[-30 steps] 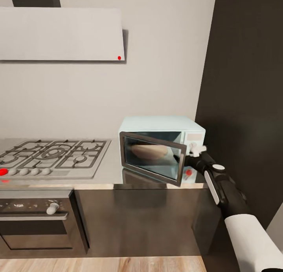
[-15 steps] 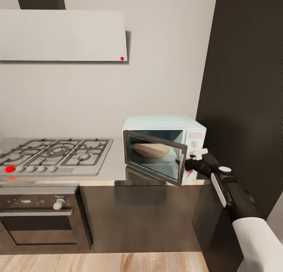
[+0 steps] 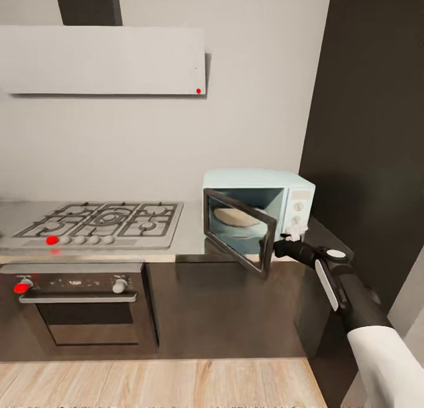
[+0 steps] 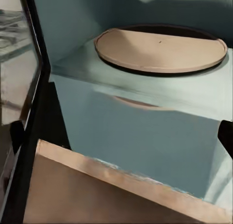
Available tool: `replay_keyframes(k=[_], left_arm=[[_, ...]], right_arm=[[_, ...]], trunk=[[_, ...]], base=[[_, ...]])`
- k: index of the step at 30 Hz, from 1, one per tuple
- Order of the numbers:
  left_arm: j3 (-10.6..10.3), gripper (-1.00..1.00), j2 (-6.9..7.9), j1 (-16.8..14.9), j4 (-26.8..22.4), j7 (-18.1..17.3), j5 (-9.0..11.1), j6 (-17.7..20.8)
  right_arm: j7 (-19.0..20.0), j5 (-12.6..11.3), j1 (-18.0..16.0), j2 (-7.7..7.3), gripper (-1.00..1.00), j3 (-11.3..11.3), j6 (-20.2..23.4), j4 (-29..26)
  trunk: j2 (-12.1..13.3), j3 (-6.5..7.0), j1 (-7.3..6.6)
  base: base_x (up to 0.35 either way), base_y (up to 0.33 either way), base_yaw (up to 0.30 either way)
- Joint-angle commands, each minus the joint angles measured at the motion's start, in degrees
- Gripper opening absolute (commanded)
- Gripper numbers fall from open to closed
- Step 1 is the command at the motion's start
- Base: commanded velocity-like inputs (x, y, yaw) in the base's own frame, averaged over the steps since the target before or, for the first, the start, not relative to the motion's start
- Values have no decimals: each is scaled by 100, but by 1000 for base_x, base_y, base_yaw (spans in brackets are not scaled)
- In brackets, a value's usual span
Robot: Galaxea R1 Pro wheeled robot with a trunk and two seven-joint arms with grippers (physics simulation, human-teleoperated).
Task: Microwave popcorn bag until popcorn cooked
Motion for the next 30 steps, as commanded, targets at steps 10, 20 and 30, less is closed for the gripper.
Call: replay_keyframes(k=[10,20,30], left_arm=[[1,100,-1,2,-6,5,0,-2],[10,100,-1,2,-2,6,0,-2],[5,100,-1,2,-4,6,0,-2]], right_arm=[[39,21,-4,19,100,2,44,46],[642,30,-4,-48,100,-4,441,38],[746,55,-4,-213,100,-429,690,59]], trunk=[[-3,-5,-2],[-3,-5,-2],[-3,-5,-2]], base=[[-41,322,0],[-3,336,0],[-87,265,0]])
